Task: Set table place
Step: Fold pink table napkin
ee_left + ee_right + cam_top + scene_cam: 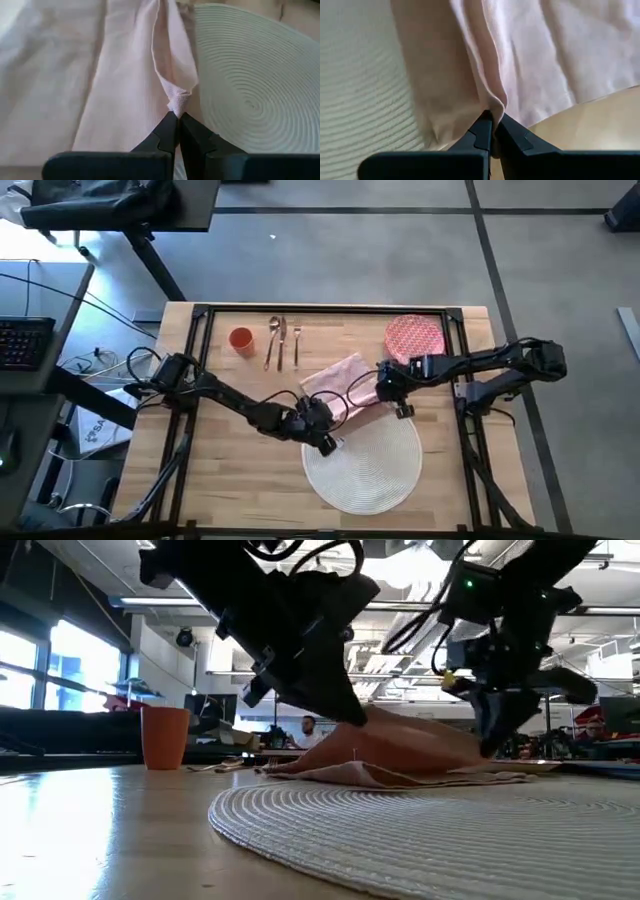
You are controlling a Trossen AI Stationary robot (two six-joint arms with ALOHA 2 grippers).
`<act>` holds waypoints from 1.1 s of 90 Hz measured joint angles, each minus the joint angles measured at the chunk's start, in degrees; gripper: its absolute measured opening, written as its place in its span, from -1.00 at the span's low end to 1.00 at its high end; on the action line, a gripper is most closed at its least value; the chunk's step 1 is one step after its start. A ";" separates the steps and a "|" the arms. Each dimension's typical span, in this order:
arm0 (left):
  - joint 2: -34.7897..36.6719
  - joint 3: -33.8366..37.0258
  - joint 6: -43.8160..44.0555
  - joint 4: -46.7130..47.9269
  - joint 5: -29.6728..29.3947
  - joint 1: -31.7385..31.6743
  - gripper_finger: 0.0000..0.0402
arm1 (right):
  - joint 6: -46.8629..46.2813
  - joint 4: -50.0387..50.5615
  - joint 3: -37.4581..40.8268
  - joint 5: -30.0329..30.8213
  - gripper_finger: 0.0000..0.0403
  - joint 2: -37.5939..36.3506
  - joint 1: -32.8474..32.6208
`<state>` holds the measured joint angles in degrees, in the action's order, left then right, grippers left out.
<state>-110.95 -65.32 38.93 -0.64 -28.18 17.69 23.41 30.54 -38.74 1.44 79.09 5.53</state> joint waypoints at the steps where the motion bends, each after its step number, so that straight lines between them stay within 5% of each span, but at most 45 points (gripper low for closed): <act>1: -0.04 0.00 -0.01 -0.13 0.26 0.00 -1.00 | 0.01 -0.04 0.14 -0.06 -1.00 0.00 -0.01; 37: -0.23 0.00 0.03 0.31 3.82 -0.05 -0.78 | -1.62 -1.19 3.08 -4.77 -0.95 0.02 0.04; 58: 1.57 0.00 5.83 3.16 11.31 -0.92 -0.58 | -1.93 0.53 2.18 -13.40 -0.54 0.02 0.03; 70: 5.67 0.00 9.53 6.27 10.90 -2.56 -0.57 | -1.47 6.33 -1.51 -13.70 -0.26 0.04 0.15; 85: 10.97 -0.04 17.98 14.73 9.04 -10.02 -0.58 | -2.32 13.18 -10.03 -15.13 -0.05 0.04 2.96; 99: 10.12 -0.02 14.66 18.41 16.18 -20.87 -0.56 | -5.28 10.94 -14.47 -17.23 -0.01 0.04 10.06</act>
<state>-100.83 -65.34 53.59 17.77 -12.00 -3.18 18.13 41.48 -53.21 -15.79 79.13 15.59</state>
